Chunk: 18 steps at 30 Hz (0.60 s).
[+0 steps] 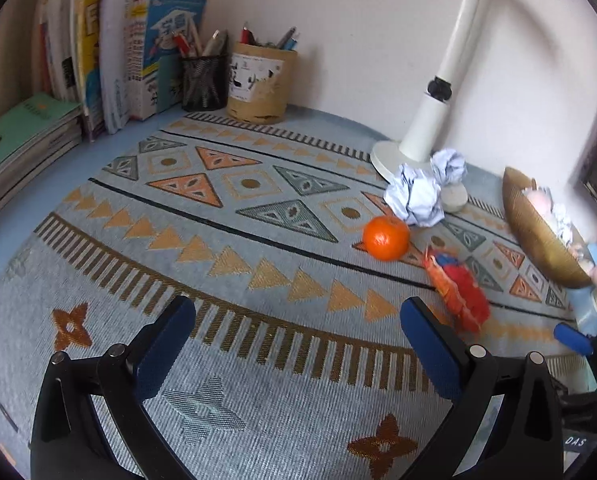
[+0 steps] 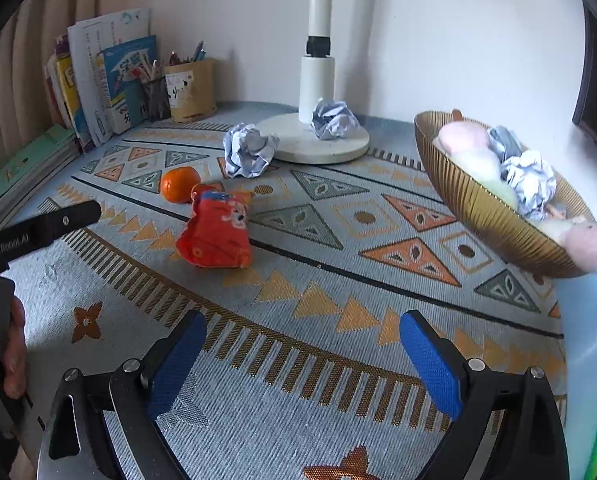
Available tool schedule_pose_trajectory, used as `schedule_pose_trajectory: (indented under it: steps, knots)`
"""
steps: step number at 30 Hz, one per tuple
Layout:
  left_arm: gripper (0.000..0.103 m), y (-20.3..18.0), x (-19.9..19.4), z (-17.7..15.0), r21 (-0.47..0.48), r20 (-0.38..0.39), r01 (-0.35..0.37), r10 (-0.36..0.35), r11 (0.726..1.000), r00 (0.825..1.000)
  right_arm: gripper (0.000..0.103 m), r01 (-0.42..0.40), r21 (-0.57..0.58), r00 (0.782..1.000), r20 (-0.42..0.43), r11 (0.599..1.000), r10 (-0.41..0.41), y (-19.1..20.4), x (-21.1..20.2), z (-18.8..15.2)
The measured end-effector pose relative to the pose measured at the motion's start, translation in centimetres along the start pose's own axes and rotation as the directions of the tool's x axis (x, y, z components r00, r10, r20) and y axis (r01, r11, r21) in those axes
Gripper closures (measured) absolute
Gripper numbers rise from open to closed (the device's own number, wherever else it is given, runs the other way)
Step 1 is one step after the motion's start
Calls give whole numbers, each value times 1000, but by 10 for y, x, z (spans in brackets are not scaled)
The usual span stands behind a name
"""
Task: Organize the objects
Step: 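Move both tools back over the desk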
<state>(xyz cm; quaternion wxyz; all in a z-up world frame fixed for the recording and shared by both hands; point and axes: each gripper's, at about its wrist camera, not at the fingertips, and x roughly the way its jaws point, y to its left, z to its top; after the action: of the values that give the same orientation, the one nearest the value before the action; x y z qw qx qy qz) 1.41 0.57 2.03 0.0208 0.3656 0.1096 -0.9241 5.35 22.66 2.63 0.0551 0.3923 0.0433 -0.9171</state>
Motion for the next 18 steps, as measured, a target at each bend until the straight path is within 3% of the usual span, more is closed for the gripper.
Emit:
schedule_pose_trajectory:
  steps: [10,14,18]
  knots:
    - [1,6,-7,2,-31,29,19,-18,999,999,6,12,12,1000,-6,1000,-12,-1,2,1]
    - [1,10,-12,13,-16,25,123,-123,992,992,6,11,30,1000,-11,999,-11,-5,-3,7]
    - [1,-1,-8,44,119,-14,209,-209,971,978,6,-33,56,999,10,998,33,-6,-16,42]
